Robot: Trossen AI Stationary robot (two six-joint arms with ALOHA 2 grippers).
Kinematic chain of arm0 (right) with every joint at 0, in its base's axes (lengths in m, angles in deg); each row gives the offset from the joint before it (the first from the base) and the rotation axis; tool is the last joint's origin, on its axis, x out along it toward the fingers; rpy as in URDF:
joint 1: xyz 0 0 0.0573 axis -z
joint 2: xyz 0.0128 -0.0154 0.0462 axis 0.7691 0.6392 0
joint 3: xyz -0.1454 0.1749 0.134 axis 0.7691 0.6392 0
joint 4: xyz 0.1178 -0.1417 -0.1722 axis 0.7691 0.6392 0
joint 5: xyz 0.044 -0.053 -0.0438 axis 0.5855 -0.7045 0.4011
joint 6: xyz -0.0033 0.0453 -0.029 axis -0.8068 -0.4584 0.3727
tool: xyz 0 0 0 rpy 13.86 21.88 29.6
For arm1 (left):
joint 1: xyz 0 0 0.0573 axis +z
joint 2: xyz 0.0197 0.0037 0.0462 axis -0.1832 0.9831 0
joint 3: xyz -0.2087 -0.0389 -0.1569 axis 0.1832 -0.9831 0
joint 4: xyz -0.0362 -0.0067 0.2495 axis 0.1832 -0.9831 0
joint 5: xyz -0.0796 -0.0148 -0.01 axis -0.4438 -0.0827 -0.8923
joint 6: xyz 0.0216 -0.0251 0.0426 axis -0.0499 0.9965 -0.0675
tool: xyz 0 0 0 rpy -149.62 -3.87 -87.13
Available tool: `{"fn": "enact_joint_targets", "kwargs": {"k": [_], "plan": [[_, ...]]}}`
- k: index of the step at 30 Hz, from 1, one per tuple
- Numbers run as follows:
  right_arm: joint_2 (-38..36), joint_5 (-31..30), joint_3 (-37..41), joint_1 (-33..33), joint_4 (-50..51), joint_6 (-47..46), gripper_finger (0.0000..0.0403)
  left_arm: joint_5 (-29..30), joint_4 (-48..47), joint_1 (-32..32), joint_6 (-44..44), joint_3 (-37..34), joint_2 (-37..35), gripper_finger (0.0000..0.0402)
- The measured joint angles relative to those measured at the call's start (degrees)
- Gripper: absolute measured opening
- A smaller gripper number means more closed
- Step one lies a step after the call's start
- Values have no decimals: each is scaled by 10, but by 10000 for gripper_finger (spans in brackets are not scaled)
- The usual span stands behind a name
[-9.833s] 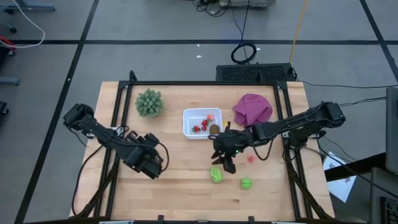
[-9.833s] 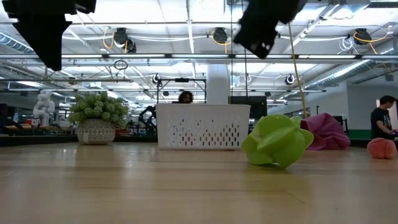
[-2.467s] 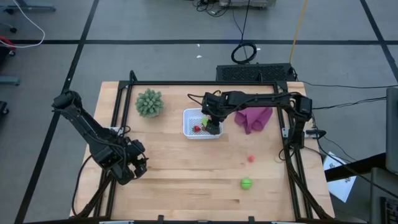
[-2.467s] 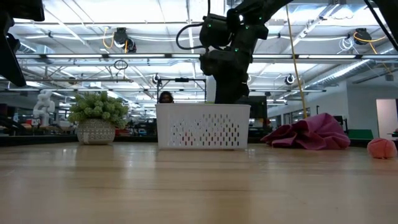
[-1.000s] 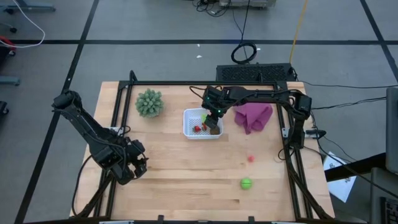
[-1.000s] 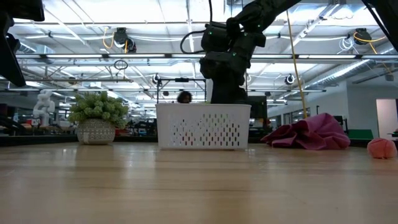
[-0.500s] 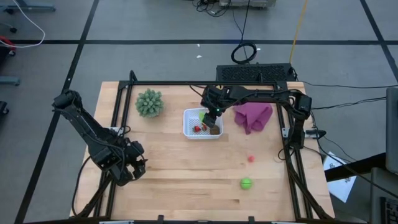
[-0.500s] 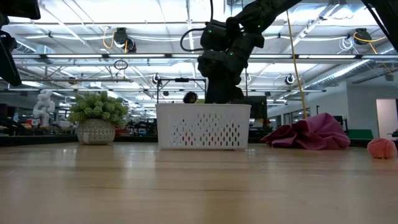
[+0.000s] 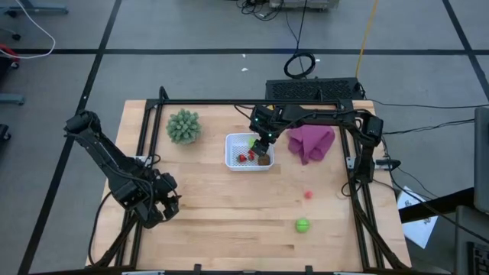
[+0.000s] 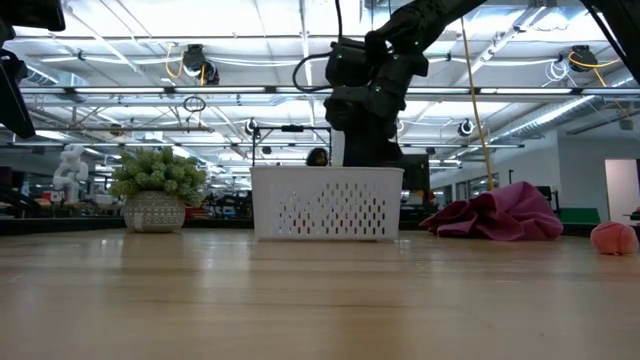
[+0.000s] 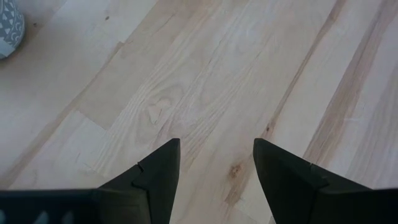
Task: Pick and placing Produce into tupperware
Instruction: Put the green starfruit into the white bin
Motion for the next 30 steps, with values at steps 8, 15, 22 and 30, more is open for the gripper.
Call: {"fn": "enact_joint_targets", "kwargs": {"k": [8, 15, 22, 30], "plan": [[0, -1, 0, 0, 20, 0, 158, 13, 0, 0, 1, 0, 0, 207], [3, -1, 0, 0, 22, 1, 158, 14, 0, 0, 2, 0, 0, 207], [5, -2, 0, 0, 27, 8, 158, 14, 0, 0, 3, 0, 0, 207], [5, -2, 0, 1, 25, 16, 166, 14, 0, 0, 5, 0, 0, 207]]}}
